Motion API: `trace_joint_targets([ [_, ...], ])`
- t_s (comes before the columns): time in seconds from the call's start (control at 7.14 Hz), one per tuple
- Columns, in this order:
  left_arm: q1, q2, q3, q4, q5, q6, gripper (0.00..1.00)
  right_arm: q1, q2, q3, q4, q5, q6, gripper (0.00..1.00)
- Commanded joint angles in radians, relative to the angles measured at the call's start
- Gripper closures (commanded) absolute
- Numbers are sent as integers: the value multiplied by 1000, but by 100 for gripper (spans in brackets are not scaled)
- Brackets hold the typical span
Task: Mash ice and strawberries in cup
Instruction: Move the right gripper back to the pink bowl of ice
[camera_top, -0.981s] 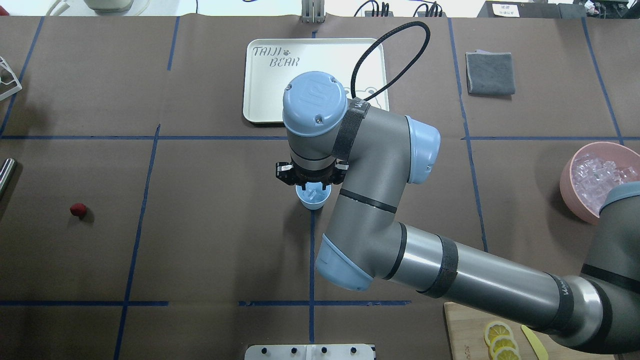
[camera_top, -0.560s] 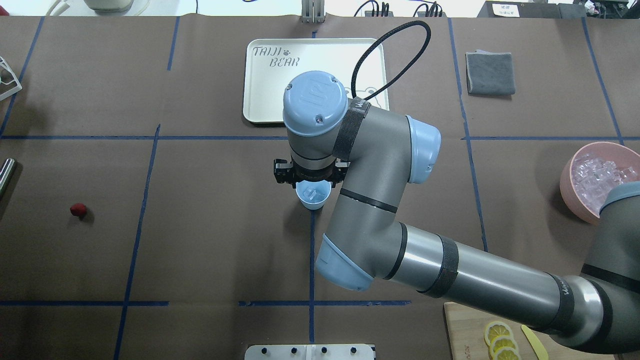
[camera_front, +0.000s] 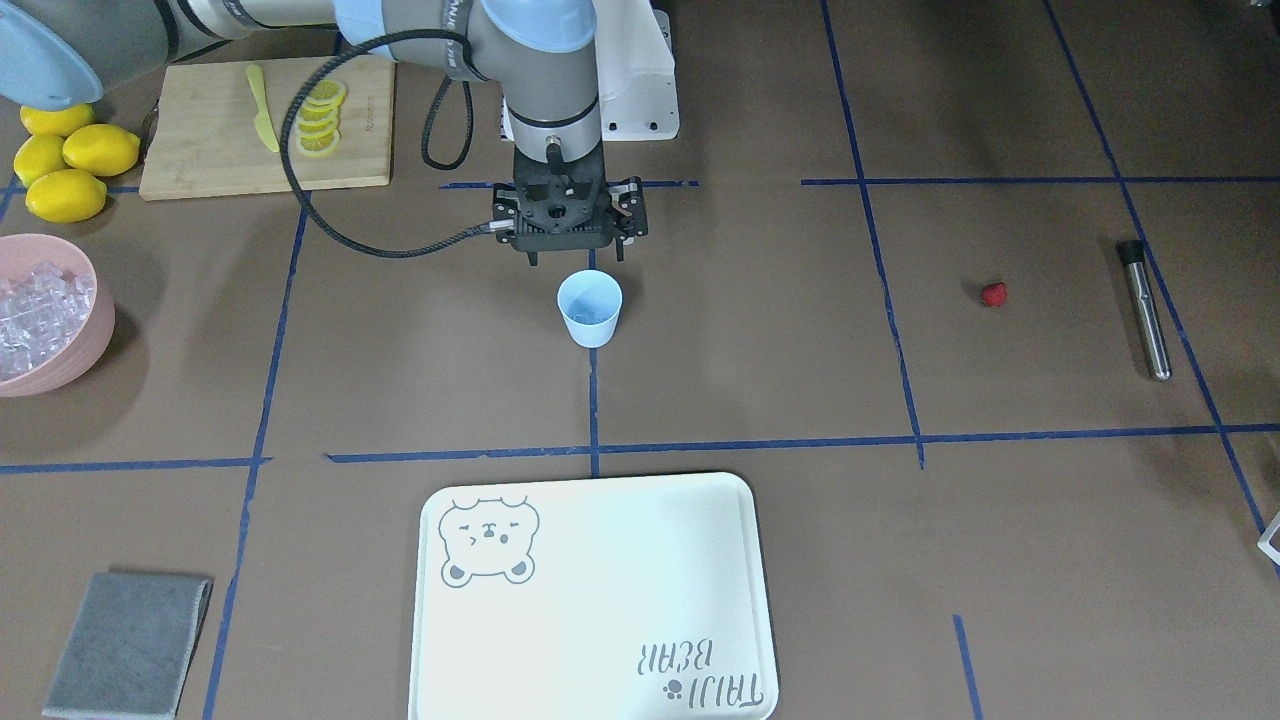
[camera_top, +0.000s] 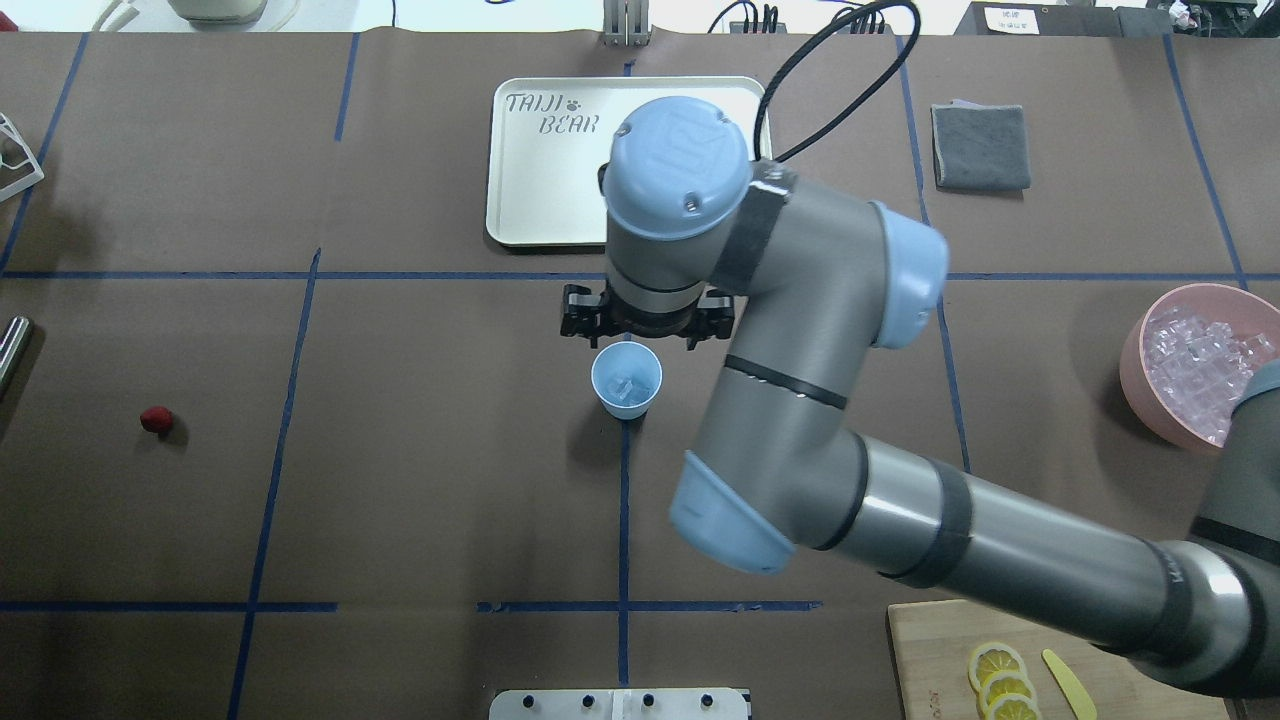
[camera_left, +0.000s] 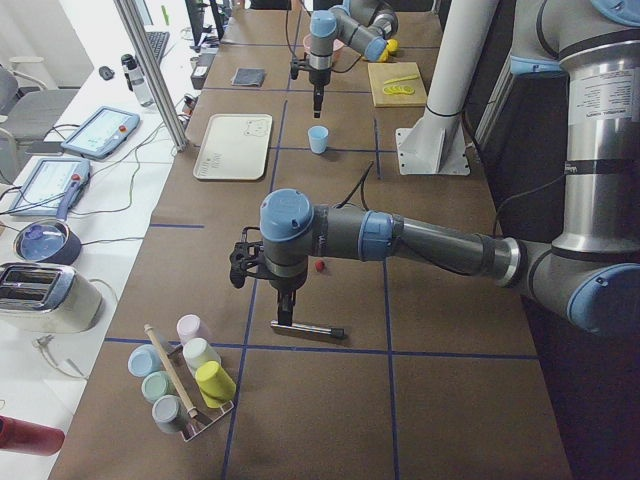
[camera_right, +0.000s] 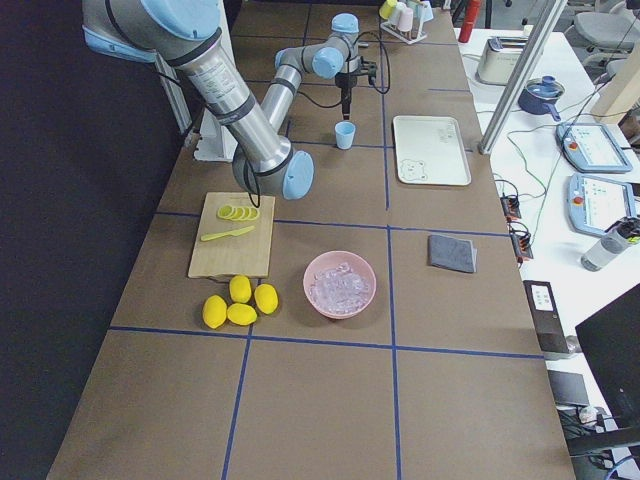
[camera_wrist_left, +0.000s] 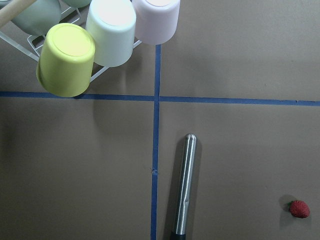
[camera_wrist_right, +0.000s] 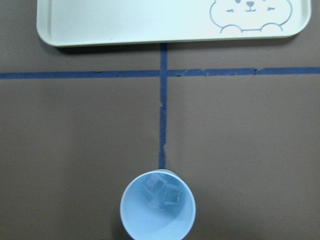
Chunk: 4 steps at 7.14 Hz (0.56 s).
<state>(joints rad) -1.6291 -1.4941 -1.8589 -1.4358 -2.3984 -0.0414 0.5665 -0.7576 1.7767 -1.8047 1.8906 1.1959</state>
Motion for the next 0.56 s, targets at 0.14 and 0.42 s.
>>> trace_joint_targets([
  [0.14,0,-2,-2,-6,-1,0,0,139,-280,335,-45,16,-156,1],
  [0.42,0,-3,-22,0,-1,-3,0,284,-486,411,0,114,-351,1],
])
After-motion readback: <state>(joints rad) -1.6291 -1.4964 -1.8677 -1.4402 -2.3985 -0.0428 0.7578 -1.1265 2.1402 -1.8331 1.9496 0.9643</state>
